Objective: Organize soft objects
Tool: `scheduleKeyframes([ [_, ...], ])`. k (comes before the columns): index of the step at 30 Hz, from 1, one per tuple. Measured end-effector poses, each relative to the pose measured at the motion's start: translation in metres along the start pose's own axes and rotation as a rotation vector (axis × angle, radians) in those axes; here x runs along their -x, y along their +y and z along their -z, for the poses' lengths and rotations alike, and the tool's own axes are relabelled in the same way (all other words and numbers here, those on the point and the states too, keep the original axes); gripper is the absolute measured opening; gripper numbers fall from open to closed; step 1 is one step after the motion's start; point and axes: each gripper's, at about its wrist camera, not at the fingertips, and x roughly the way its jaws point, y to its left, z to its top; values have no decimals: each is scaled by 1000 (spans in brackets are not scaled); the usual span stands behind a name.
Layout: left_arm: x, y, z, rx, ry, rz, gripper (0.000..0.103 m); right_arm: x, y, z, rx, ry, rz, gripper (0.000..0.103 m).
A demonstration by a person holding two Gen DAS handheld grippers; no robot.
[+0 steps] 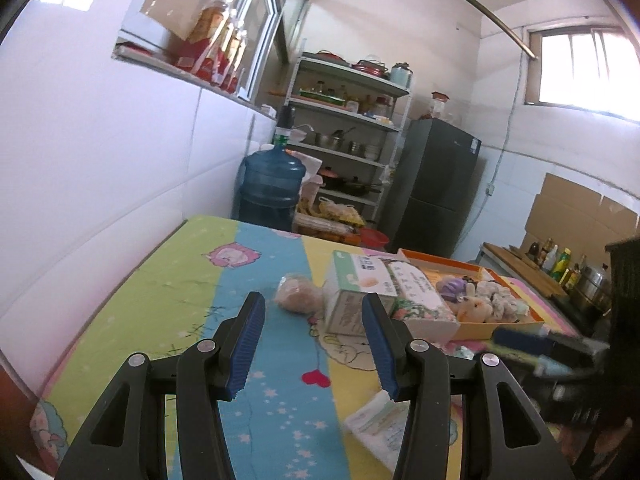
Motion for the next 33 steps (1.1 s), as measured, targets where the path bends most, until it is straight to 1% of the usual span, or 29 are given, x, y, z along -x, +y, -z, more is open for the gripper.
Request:
scheduleKeyframes([
  [3, 2, 9, 2, 15, 1, -8, 52, -14, 19, 11, 51, 48, -29, 58],
  [6, 2, 16, 4, 31, 2, -15, 52, -26, 36, 21, 106, 89, -35, 58],
  [8, 2, 19, 4, 40, 3, -19, 52, -32, 43, 26, 131, 106, -34, 61],
  [9, 2, 22, 5, 45, 3, -20, 52, -35, 47, 27, 143, 116, -36, 64],
  [10, 3, 24, 6, 49, 4, -21, 52, -37, 50, 29, 152, 122, -35, 65],
  [12, 2, 27, 8, 57, 5, -23, 52, -41, 54, 31, 175, 133, -22, 65],
  [18, 2, 35, 11, 76, 10, -24, 52, -53, 65, 43, 255, 166, 66, 66],
  [24, -1, 40, 15, 85, 21, -26, 52, -59, 74, 52, 334, 174, 110, 66],
  [25, -2, 40, 15, 86, 23, -27, 52, -60, 75, 53, 345, 174, 120, 64],
  [26, -2, 41, 16, 85, 25, -28, 52, -61, 75, 54, 355, 176, 129, 60],
  [27, -3, 41, 16, 85, 27, -29, 52, -62, 76, 55, 362, 178, 141, 51],
  [29, -5, 42, 16, 87, 32, -30, 52, -63, 74, 55, 363, 172, 143, 51],
  [33, -10, 41, 16, 79, 43, -33, 52, -55, 70, 51, 338, 133, 110, 50],
])
